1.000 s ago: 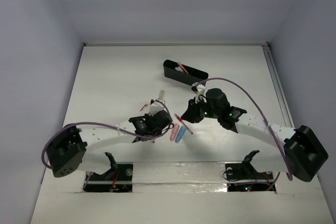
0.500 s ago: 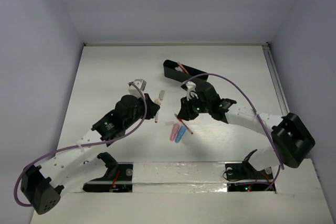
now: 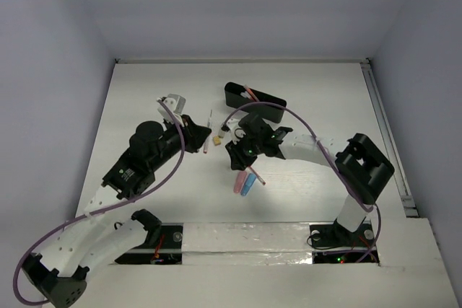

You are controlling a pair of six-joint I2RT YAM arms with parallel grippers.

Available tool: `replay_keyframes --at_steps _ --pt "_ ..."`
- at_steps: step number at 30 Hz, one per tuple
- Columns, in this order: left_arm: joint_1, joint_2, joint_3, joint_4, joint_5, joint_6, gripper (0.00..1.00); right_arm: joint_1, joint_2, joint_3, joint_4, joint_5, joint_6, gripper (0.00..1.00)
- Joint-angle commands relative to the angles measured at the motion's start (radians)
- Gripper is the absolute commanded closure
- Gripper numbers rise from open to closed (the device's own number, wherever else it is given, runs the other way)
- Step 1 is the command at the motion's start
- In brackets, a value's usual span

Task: Sort the stationery into containers
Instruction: Close the pen cap on the pen.

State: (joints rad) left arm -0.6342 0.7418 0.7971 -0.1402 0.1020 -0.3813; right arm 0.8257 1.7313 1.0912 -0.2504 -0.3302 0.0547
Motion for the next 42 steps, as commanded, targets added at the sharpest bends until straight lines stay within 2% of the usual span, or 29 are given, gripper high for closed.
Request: replay_keyframes --at_steps 1,6,10,15,24,32,42 --pt "0.077 -0.002 0.053 -0.019 -0.028 0.048 1.00 0.009 0.022 0.044 -0.020 -0.024 -0.082 0.57" --pt "0.240 0.007 0.031 0.019 0.047 0.025 1.00 0.018 0.065 0.058 -0.021 0.026 -0.102 0.52" --pt "0.289 0.027 0.021 0.053 0.148 0.027 1.00 0.038 0.094 0.096 -0.058 0.066 -0.127 0.46" --pt "0.311 0.041 0.004 0.071 0.185 0.033 1.00 0.098 0.149 0.170 -0.124 0.163 -0.161 0.45" --pt "0.330 -0.010 0.014 0.067 0.156 0.036 1.00 0.148 0.249 0.248 -0.230 0.394 -0.164 0.54" --pt "0.340 -0.012 0.016 0.076 0.169 0.036 1.00 0.158 0.231 0.230 -0.220 0.439 -0.171 0.49" --pt "0.340 -0.015 0.014 0.074 0.168 0.038 1.00 0.158 0.192 0.182 -0.216 0.404 -0.203 0.48"
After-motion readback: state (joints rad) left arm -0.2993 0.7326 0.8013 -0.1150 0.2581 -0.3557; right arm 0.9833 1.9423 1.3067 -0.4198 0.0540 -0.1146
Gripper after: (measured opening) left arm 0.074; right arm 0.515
